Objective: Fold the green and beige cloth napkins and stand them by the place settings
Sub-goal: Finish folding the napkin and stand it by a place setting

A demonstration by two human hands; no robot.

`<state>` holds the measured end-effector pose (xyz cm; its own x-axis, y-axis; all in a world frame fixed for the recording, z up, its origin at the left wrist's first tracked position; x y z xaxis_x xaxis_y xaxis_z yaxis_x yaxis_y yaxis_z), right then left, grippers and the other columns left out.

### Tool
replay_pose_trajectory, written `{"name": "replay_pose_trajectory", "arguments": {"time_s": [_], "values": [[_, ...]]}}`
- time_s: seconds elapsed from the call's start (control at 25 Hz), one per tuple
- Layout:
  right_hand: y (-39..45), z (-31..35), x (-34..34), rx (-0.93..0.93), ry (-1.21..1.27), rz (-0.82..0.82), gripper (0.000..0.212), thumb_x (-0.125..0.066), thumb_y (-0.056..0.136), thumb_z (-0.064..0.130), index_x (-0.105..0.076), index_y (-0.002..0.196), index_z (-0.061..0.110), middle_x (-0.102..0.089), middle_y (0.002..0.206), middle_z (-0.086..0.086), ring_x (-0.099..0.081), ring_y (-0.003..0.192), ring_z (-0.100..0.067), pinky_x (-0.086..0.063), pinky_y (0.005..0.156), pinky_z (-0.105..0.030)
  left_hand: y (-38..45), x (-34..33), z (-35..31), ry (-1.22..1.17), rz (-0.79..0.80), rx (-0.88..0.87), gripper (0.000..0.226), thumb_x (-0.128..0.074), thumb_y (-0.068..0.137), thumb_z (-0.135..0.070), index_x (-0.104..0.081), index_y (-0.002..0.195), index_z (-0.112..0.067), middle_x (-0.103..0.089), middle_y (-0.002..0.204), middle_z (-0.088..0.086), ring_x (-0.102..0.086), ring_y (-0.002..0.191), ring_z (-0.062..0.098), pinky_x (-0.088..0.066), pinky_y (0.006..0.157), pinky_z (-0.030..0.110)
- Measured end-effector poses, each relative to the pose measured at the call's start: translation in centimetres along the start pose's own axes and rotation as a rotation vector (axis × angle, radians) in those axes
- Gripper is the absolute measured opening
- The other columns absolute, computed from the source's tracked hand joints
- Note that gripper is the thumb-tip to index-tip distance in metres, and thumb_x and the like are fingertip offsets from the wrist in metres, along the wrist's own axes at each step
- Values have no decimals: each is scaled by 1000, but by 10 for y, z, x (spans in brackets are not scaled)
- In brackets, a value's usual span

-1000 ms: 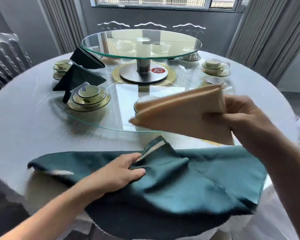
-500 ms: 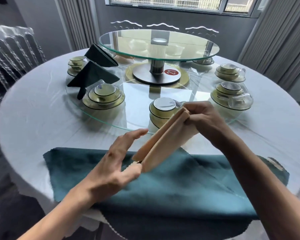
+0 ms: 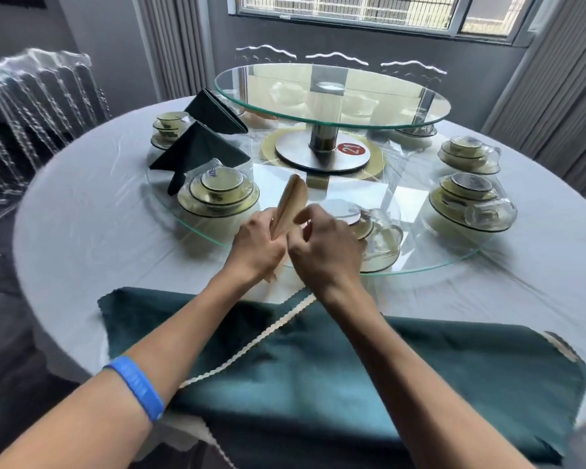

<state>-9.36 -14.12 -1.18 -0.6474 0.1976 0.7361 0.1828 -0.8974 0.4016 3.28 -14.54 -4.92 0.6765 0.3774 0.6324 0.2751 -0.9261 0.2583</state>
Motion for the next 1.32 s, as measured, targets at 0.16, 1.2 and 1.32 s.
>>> {"name": "replay_pose_trajectory", "arguments": {"time_s": [0.16,1.2,1.32], "values": [[-30,-14,-25,-86,-165,161,45,-38,96,53,-64,97,17,-71,97,-12,-64,94,-34,-43,74,-37,-10,-3,27,-26,101,23,45,-37,87,-52,-61,97,-16,-60,100,8,-58,93,26,-43,78,37],[-33,-34,-16,29,-374,4,30,-69,83,32,-58,62,14,-65,57,-8,-65,52,-28,-27,50,-25,-6,12,39,425,-91,-101,19,-63,87,-18,-58,103,-9,-61,101,11,-55,92,33,-43,75,38],[-32,-85,32,-114,-262,-119,30,-58,90,29,-55,66,12,-68,70,-13,-63,65,-34,-29,55,-29,-28,17,38,422,-150,-168,38,-69,83,-14,-61,120,-9,-62,115,11,-56,100,36,-48,86,46]]}}
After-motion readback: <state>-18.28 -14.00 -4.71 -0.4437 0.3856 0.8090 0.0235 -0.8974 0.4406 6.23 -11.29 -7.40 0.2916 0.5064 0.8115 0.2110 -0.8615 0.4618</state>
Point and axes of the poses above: each hand's wrist, its own y-axis towards the middle knuckle, its own x-axis out of the back of the hand, z = x × y, the point moved 4 cm from there along y, towards the middle knuckle
